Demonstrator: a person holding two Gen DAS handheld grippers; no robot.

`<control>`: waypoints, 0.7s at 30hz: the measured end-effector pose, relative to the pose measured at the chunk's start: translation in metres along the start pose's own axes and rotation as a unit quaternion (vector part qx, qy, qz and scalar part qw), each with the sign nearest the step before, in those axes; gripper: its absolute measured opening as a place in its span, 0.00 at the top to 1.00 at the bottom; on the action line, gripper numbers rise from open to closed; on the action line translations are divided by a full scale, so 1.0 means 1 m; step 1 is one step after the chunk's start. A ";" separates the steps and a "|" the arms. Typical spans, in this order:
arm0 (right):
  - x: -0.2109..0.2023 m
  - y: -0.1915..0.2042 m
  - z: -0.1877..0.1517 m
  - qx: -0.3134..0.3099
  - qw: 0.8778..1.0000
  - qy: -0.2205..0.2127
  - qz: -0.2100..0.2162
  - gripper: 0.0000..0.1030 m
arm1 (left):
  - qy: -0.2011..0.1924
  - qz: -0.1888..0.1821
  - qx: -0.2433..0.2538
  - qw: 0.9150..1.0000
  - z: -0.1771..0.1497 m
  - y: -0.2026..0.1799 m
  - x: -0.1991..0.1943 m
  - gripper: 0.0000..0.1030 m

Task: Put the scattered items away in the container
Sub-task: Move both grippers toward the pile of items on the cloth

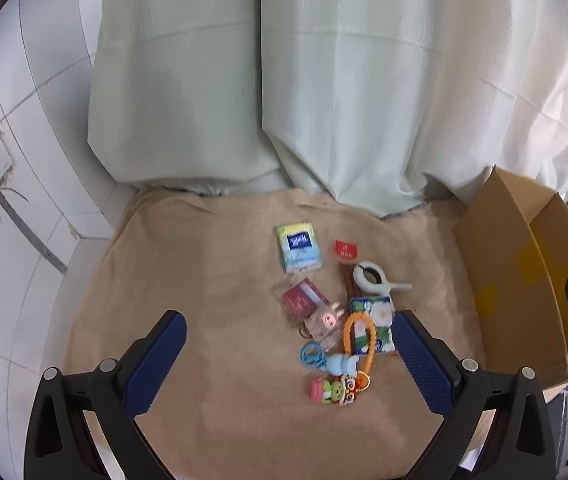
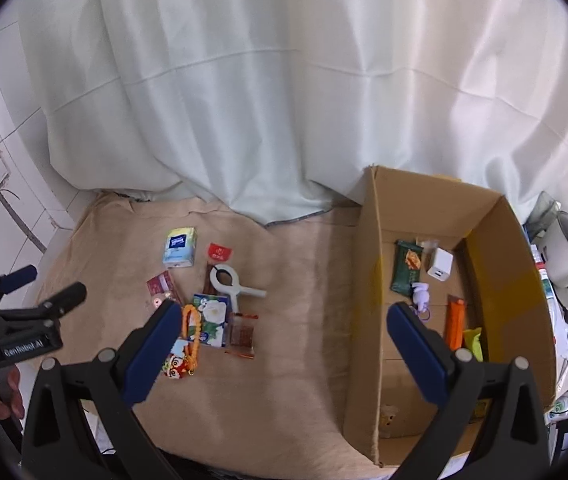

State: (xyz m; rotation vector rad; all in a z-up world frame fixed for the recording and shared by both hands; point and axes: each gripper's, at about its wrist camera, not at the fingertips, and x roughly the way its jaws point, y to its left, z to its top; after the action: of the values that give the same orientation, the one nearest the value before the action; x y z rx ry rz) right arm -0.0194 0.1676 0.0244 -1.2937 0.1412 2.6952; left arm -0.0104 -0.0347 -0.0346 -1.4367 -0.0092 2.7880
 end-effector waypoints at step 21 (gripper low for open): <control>0.041 0.036 -0.010 -0.055 0.997 0.021 0.050 0.00 | 0.042 -0.027 -0.005 0.999 -0.036 0.003 0.035 0.00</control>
State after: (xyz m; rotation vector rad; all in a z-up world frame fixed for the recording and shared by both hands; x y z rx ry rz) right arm -0.0428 0.1347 -0.0133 -1.4110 0.0655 2.7953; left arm -0.0014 -0.0372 -0.0837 -1.5292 -0.0611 2.6874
